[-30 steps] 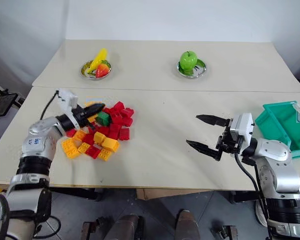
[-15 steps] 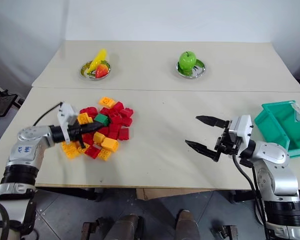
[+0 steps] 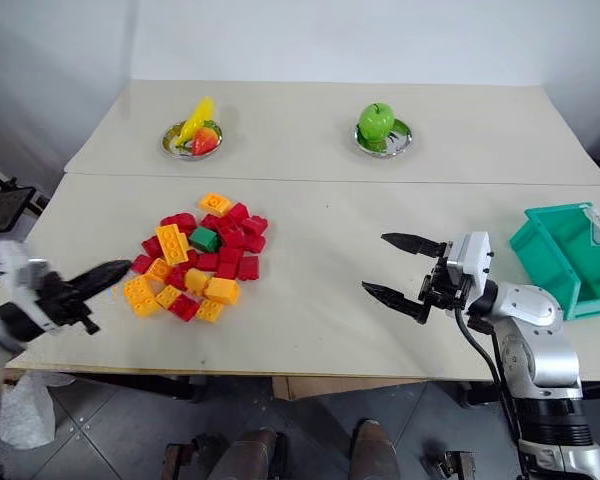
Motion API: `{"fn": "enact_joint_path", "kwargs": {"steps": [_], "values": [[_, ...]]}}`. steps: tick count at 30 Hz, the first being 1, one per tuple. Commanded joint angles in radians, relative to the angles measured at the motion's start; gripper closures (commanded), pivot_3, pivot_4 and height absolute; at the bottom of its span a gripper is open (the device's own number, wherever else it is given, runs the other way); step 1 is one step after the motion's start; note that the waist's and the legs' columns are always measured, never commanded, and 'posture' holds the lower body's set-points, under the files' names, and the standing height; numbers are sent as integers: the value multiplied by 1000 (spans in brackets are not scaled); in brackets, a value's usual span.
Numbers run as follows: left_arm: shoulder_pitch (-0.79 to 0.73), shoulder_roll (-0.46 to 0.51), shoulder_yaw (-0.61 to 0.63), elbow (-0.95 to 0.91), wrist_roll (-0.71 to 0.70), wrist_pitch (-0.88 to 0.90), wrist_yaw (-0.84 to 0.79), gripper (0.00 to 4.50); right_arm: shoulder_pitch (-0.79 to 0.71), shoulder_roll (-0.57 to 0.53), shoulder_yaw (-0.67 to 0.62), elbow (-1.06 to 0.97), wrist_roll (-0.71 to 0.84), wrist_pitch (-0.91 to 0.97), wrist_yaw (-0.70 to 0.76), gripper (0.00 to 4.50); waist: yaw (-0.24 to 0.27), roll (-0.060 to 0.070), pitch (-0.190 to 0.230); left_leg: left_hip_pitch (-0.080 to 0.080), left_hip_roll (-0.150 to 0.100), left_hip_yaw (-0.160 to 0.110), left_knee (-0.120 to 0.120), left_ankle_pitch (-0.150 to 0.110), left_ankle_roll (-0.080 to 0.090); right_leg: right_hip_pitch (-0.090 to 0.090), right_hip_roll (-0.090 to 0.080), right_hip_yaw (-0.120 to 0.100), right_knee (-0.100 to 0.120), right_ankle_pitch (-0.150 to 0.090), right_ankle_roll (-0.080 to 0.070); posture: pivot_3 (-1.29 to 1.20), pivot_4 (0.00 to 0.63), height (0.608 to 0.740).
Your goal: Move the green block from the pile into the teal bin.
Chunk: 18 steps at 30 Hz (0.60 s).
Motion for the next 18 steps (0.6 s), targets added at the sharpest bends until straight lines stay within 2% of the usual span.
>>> {"fn": "enact_joint_path", "kwargs": {"steps": [1,2,3,6,9,12,16,18], "values": [[125,-38,178,-85,-53,3,81,3336,-35,12,5,22,-1,-33,27,0,0,0,0,0,0,0,0,0,0,0,0,0,0,0,0,0,150,740],[166,-57,216,-96,-48,-17,100,3126,-45,15,9,34,-3,-38,33,0,-4,0,0,0,0,0,0,0,0,0,0,0,-1,0,0,0,150,740],[205,-73,242,-110,-54,-20,112,2734,-55,18,13,45,-4,-43,37,0,-3,0,0,0,1,1,0,-1,0,0,0,0,-1,0,0,0,150,740],[284,-109,262,-135,-52,-39,120,1806,-73,24,18,67,-8,-50,48,0,2,0,0,0,1,1,0,-1,0,0,1,0,-2,0,-1,0,150,740],[349,-153,252,-196,-63,-43,131,851,-94,29,25,91,-13,-55,60,0,5,0,0,0,2,1,1,-1,0,1,1,0,-3,1,-1,0,150,740],[330,-147,192,-240,-50,-40,141,18,-102,32,28,102,-16,-58,69,0,10,-1,0,0,4,0,1,-2,0,1,1,0,-3,1,-2,0,150,740],[258,-82,76,-286,-36,22,158,18,-106,36,28,104,-17,-55,70,0,11,-1,0,0,3,1,1,-2,0,1,1,-1,-3,1,-3,0,150,740],[151,-4,-27,-273,-4,63,159,18,-103,39,30,100,-19,-54,67,0,12,-1,0,0,3,1,0,-2,0,1,2,0,-3,1,-3,0,150,740]]}}
